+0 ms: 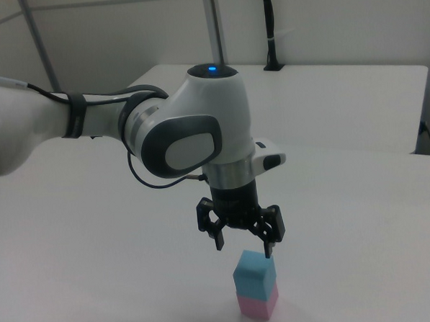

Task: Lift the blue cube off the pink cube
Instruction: 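Lower the gripper around the blue cube and close on it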

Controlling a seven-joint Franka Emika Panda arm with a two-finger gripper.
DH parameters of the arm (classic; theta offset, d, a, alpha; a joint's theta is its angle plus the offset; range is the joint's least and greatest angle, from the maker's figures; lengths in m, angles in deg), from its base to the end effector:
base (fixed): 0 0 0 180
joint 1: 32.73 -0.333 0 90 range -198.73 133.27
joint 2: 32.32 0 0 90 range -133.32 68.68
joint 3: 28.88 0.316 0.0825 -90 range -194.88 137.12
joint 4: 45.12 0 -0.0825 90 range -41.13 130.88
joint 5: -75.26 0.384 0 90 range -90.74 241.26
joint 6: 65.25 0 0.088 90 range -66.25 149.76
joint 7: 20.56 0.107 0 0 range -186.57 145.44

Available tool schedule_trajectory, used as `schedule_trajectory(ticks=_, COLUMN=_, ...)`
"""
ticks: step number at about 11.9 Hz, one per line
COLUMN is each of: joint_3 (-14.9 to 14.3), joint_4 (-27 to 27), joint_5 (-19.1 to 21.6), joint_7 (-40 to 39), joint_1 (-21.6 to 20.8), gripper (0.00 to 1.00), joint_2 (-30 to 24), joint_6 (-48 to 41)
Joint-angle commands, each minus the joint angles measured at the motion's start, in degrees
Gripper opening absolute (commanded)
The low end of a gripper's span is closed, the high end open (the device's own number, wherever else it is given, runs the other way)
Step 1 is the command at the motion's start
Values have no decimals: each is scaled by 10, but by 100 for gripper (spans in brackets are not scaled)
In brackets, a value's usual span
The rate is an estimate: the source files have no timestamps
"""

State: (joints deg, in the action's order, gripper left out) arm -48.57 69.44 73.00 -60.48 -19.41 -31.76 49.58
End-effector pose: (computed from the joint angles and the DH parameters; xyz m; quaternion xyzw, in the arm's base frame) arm 0.4649 -0.3044 0.4528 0.9975 0.0686 -0.0134 0.0144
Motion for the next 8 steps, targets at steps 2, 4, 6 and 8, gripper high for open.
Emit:
schedule_trajectory(ticks=2, joint_3=-3, joint_4=23, joint_5=6, joint_7=-6, joint_1=0, gripper=100, joint_2=8, joint_6=44)
schedule_trajectory(ticks=4, joint_3=-3, joint_4=32, joint_5=6, joint_7=-5, joint_1=-1, gripper=100, joint_2=20, joint_6=67)
schedule_trajectory(ticks=6, joint_3=-3, joint_4=40, joint_5=2, joint_7=-6, joint_1=-1, gripper=100, joint_2=21, joint_6=77)
schedule_trajectory(ticks=8, joint_3=-3, joint_4=47, joint_5=1, joint_7=-9, joint_1=0, gripper=79, joint_2=22, joint_6=80)
